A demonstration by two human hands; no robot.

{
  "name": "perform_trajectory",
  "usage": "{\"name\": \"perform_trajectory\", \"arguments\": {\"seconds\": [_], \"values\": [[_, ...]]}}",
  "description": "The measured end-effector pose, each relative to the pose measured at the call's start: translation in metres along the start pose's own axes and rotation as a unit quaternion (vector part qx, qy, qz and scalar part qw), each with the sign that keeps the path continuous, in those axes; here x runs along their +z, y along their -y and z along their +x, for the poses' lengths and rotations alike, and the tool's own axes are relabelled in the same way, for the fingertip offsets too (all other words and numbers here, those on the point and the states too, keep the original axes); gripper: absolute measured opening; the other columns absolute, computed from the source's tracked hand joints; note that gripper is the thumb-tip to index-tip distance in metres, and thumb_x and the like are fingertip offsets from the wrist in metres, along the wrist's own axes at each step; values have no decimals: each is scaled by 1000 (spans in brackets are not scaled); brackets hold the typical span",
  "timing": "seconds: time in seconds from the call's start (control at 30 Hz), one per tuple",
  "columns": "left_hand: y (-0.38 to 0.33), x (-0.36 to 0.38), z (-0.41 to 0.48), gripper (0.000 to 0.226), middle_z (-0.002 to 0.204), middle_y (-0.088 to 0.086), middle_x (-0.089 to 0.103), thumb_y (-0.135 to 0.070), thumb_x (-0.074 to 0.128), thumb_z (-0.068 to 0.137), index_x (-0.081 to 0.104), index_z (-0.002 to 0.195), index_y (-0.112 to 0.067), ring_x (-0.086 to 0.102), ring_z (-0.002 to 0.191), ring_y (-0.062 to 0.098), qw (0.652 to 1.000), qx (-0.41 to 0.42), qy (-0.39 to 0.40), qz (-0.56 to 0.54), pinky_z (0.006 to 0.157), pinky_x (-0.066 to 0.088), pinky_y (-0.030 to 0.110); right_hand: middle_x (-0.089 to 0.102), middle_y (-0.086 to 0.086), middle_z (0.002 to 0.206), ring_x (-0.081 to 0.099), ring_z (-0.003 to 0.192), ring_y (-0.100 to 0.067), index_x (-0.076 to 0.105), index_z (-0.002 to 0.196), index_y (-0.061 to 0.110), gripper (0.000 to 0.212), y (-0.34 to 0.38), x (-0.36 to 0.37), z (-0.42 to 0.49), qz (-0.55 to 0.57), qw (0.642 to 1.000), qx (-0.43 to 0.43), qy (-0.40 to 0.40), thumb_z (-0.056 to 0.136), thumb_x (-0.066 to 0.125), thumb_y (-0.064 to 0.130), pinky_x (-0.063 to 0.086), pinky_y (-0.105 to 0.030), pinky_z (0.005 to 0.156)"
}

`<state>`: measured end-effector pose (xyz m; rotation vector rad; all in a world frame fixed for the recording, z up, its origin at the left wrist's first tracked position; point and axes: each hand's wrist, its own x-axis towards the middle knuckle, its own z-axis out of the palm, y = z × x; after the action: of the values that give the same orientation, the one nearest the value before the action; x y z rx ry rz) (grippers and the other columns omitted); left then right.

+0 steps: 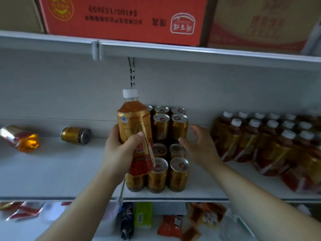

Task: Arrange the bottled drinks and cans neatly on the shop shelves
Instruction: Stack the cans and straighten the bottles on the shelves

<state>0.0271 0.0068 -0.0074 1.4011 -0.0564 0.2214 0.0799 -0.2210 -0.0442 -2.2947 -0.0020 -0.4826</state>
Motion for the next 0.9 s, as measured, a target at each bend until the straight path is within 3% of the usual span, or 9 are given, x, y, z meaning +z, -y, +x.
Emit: {"name": "perform_trajectory", "arguments": {"seconds": [0.07,0.2,0.33,0.47,0.57,0.7,0.8,0.9], "values": [[-3,33,-11,43,91,-6,72,-39,71,58,58,99,-36,70,87,16,1000,5,16,-2,78,53,41,50,-9,129,46,122,-24,51,132,13,59,-28,-32,-5,-30,999,13,-1,83,71,37,36,-30,99],[10,113,-36,39,96,-5,71,-34,71,68,56,104,-36,69,90,13,998,5,58,11,79,53,36,51,-8,132,44,125,-27,52,131,15,59,-84,-108,-15,-123,992,15,-11,83,66,46,38,-36,101],[49,193,-51,32,103,-1,68,-21,70,81,55,105,-34,66,95,19,995,-59,84,10,82,53,38,52,-4,130,46,124,-28,55,129,20,57,-131,-191,-20,-199,979,-20,-44,83,62,52,40,-37,99],[91,253,-58,43,104,-3,67,-16,74,79,52,114,-25,64,92,14,989,-109,97,37,74,51,32,51,-10,134,42,126,-31,53,132,17,59,-169,-259,-13,-296,951,-25,-84,84,62,50,32,-41,103],[120,283,-58,55,109,1,67,-12,79,71,52,118,-21,64,97,18,979,-152,119,72,89,52,42,36,-7,149,28,137,-33,40,141,26,69,-191,-292,2,-386,921,43,-28,85,50,65,21,-47,111],[145,322,-61,74,105,-1,69,-14,81,54,50,121,-27,66,97,17,965,-154,165,130,90,53,42,9,2,161,5,146,-34,19,147,43,78,-219,-307,15,-388,910,129,67,81,36,80,5,-59,115],[152,350,-58,68,107,-5,65,-8,80,65,45,120,-28,62,100,14,959,-150,191,147,90,50,35,11,-1,161,9,145,-37,11,147,48,81,-235,-310,18,-390,907,125,97,78,37,82,12,-63,112],[157,375,-55,71,112,-8,64,-12,79,70,42,127,-33,60,105,13,950,-148,233,146,92,48,33,13,1,160,14,144,-38,9,147,48,84,-240,-313,20,-390,909,103,103,76,38,83,25,-58,109]]}}
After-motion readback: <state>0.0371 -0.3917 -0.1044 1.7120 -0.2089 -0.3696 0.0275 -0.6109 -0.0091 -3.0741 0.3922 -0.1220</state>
